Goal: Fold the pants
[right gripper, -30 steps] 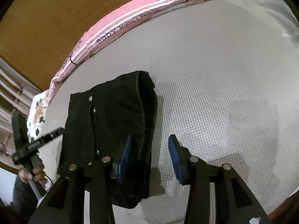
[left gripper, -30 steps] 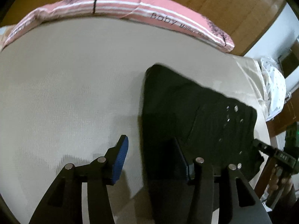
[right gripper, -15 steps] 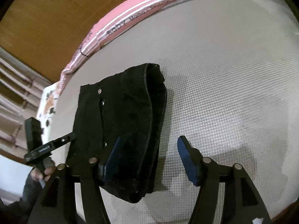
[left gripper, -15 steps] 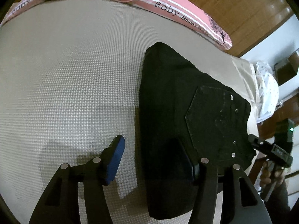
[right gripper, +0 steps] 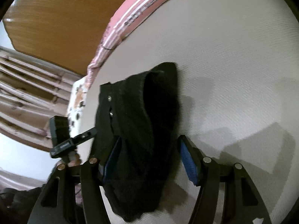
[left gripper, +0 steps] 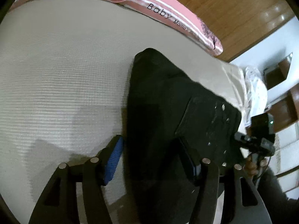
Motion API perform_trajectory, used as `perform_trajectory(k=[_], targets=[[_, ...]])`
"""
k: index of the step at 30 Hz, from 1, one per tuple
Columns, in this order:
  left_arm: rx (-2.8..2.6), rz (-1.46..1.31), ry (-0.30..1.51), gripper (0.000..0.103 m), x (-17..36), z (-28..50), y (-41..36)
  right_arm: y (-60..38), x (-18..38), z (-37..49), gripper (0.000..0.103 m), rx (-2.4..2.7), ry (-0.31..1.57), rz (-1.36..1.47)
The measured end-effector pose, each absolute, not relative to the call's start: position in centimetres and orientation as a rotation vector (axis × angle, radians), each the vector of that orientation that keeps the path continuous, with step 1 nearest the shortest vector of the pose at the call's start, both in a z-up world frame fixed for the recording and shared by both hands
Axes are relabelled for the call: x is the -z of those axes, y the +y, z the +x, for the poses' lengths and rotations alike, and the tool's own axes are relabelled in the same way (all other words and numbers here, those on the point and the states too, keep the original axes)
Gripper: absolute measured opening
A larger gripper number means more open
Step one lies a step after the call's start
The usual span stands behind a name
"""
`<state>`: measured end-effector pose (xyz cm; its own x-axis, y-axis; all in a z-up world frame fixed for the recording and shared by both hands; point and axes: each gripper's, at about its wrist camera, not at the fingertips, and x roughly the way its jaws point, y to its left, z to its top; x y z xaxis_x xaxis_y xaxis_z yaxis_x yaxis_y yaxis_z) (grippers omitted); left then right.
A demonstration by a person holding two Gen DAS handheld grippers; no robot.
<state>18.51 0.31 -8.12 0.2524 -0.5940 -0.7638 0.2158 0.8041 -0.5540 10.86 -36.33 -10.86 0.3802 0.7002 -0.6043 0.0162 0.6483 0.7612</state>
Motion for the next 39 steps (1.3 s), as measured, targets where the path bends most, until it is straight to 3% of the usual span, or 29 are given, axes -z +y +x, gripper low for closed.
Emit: perform_trajectory(k=[4,7,9,12,18,39], targets=[[0.558,-0.377,1.147,0.065,8.2,18.4,-0.4,-35.0,10.9,11.9,0.060,-0.520,1.107,0.770],[0.542,-0.351,1.141,0.066,8.1,18.4,-1.3,-34.9,11.0,11.7,0.052,-0.485,1.099,0.794],[0.530,-0.337,1.144,0.053,8.0,18.3,-1.6,-34.8,10.8,11.3,0.044,-0.452,1.094,0.792],[0.516,-0.319,1.126,0.040,7.5,17.9,-1.6,-34.4,10.0,10.7,0.039,-0.412,1.069,0.781],[0.505,-0.264,1.087,0.024,5.6,17.1,-2.2,-32.7,7.2,10.0,0.034,-0.339,1.038,0.753],[0.347,-0.266,1.027,0.021,2.4,22.6,6.0,-23.4,5.3,19.0,0.033,-0.419,1.064,0.745]])
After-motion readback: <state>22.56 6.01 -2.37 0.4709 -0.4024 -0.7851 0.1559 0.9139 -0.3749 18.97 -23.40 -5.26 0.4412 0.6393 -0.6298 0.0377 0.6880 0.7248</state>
